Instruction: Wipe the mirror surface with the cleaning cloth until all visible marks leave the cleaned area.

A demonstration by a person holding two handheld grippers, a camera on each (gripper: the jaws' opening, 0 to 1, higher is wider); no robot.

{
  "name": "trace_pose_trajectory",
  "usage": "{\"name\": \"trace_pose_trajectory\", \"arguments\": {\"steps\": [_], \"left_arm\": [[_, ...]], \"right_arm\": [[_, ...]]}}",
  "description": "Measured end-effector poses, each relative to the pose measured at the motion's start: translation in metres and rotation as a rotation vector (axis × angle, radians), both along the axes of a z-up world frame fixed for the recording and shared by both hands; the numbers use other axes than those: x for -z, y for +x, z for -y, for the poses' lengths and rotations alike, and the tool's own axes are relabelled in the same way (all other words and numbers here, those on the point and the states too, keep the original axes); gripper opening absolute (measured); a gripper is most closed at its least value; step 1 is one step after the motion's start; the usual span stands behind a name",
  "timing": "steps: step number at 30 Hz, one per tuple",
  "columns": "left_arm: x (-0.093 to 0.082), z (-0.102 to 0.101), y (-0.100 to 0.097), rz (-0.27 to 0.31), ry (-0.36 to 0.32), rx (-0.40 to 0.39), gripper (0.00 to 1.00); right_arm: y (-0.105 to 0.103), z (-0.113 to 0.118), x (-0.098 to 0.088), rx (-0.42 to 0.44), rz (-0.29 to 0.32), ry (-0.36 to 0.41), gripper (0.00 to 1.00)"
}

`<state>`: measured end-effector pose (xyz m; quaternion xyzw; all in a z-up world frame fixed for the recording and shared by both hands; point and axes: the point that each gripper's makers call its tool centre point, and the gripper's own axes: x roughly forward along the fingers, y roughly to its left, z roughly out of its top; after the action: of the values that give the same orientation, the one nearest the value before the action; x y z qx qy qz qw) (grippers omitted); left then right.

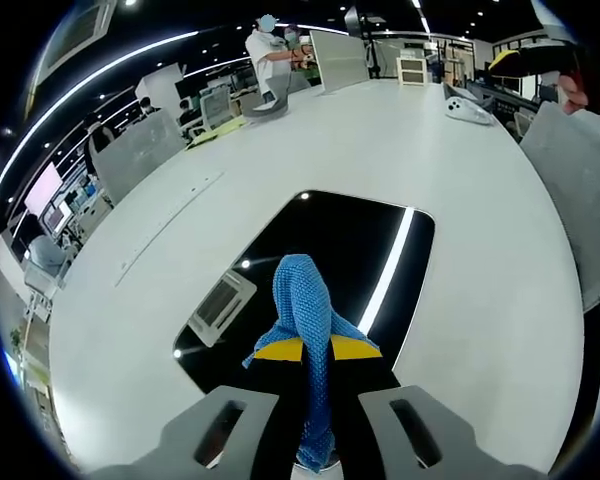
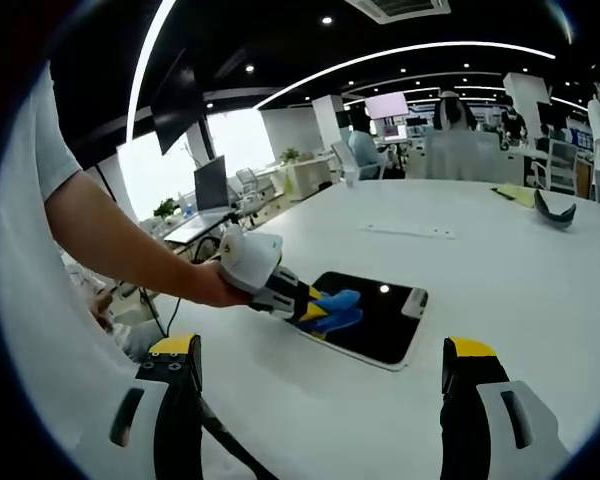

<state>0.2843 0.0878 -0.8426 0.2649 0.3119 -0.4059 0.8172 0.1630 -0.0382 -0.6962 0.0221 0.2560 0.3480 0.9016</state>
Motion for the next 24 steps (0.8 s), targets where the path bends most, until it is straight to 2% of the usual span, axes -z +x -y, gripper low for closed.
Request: {"name": "trace_pose_trajectory", "arguments": {"steps": [24], "left_arm": [[0.000, 0.022, -0.002, -0.010, -0.002, 0.036, 0.05]], "right_arm": [[0.004, -0.001, -0.001, -0.008, 0.009, 0.014, 1.00]]}}
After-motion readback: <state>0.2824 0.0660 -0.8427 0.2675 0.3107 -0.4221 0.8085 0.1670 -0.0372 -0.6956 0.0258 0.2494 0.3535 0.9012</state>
